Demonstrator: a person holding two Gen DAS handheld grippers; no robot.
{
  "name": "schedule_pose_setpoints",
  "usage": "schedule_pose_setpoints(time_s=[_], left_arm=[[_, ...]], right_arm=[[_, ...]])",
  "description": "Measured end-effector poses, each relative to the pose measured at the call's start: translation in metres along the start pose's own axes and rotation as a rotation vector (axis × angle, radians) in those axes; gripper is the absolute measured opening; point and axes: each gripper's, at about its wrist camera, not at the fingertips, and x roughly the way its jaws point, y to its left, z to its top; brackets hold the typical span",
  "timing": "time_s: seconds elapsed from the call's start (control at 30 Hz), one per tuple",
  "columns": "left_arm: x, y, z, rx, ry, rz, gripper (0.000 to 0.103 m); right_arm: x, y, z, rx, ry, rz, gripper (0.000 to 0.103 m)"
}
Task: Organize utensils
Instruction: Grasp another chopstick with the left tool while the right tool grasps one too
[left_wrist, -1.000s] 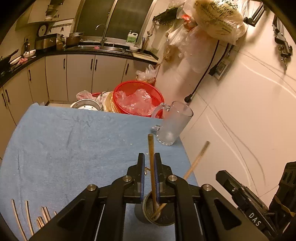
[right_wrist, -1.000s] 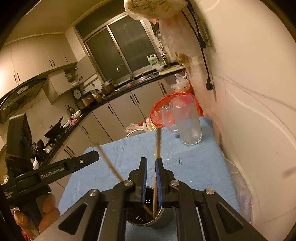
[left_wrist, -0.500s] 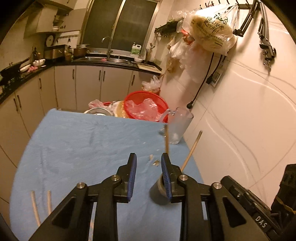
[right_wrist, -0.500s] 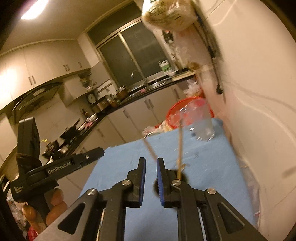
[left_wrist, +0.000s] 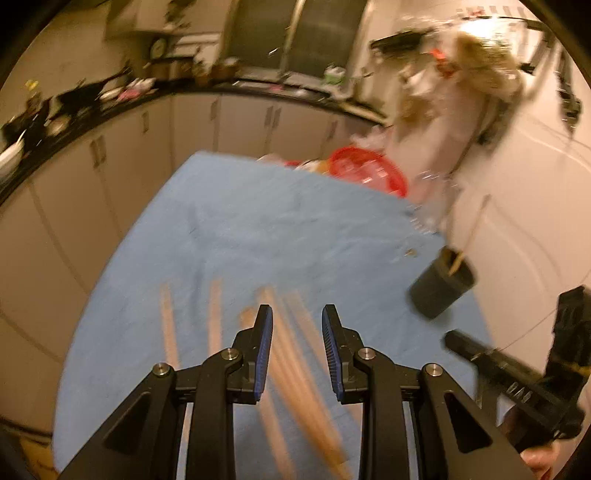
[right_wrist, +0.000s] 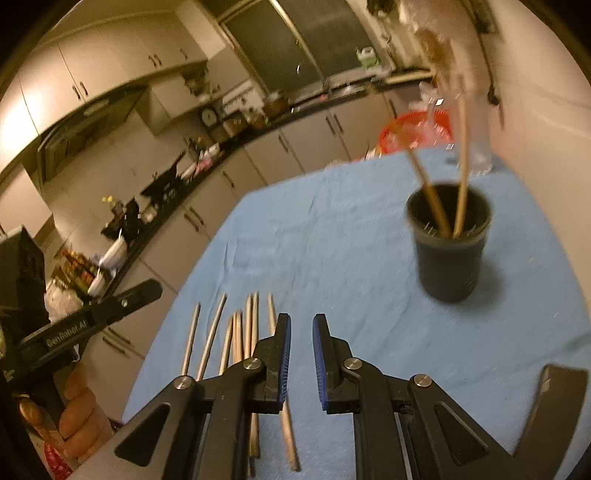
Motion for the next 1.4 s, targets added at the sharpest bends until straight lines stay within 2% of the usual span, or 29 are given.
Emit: schedule_pose_setpoints(time_s=[0.2,0.43,0.67,0.73,0.83,0.87,0.9,0.93,0.97,1.03,1.2,1.4], left_arm=[[0.018,0.077,-0.021,-0.136,0.098,0.057,0.028],[0.062,0.115,-0.014,-0.215,0.214,0.053,0.028],[0.111,0.124,0.009,-0.212,0.275,0.142,0.028],[0.123,0.122,0.018,-0.194,0.292,0.136,0.028],[0.133,0.119,0.029,-0.185,0.296,0.176,0.027],[0.136,0.117,0.031,-0.178,0.299,0.177,0.025],[0.140,0.116,0.034,-0.164,0.300,0.202,0.013],[0.141,0.115,0.034,-0.156,0.299,0.238,0.008],[0.139,0.112,0.033,-0.152,0.299,0.251,0.008],[0.135,0.112,0.028,-0.155,0.301,0.237,0.008],[0.124,0.107,0.011,-0.131,0.296,0.228,0.007],[0.116,0.110,0.006,-0.113,0.305,0.216,0.007]], right_arm=[[0.027,0.008,-0.014,-0.003,0.068,-0.002,0.014],[0.038,0.023,-0.018,-0.037,0.097,-0.005,0.014],[0.035,0.026,-0.016,-0.049,0.102,-0.034,0.014],[0.035,0.025,-0.013,-0.052,0.106,-0.043,0.014],[0.040,0.026,-0.009,-0.057,0.120,-0.050,0.014],[0.044,0.028,-0.006,-0.064,0.133,-0.050,0.014],[0.046,0.030,-0.004,-0.070,0.143,-0.049,0.014],[0.054,0.032,0.001,-0.081,0.166,-0.041,0.014],[0.059,0.033,0.004,-0.079,0.178,-0.034,0.014],[0.072,0.035,0.013,-0.079,0.206,-0.030,0.014],[0.132,0.044,0.037,-0.103,0.355,-0.030,0.014],[0.189,0.051,0.048,-0.141,0.440,-0.099,0.014]])
